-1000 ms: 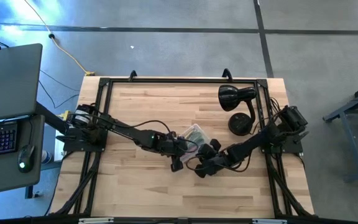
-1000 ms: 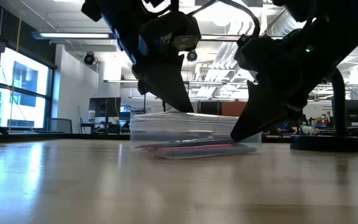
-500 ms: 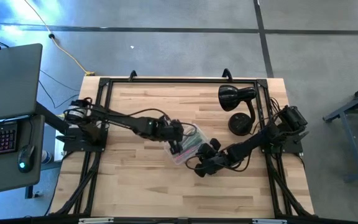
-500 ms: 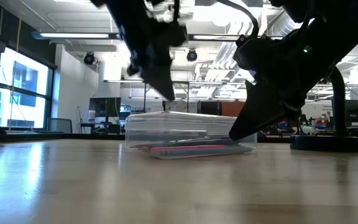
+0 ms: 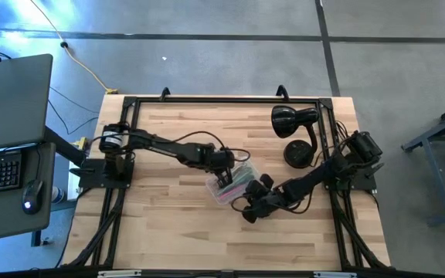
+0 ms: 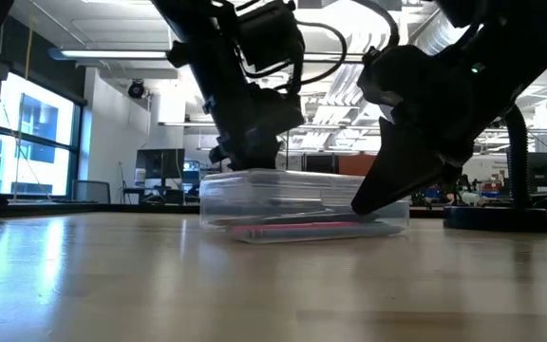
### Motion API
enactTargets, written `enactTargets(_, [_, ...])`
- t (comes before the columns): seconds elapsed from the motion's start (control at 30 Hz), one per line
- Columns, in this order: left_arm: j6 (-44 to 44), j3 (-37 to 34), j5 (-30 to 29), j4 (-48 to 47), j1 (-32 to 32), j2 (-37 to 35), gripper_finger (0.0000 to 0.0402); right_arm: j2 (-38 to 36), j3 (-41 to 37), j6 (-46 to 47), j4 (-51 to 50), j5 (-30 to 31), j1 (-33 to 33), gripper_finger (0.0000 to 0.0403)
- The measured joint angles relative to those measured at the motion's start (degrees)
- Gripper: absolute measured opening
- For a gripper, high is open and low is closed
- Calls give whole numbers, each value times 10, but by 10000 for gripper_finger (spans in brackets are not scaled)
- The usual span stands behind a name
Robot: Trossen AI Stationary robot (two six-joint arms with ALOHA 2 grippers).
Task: Pick & place school supplies into a supply box
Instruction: Close the transparent supply box
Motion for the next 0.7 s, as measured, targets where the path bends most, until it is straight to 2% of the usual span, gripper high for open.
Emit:
enactTargets(0.17, [2, 0, 4, 21, 0, 3, 11, 0, 0, -9, 7, -24, -16, 0])
enactTargets(0.7, [23, 0, 8, 38, 1, 4, 10, 0, -1, -41, 30, -29, -46, 0])
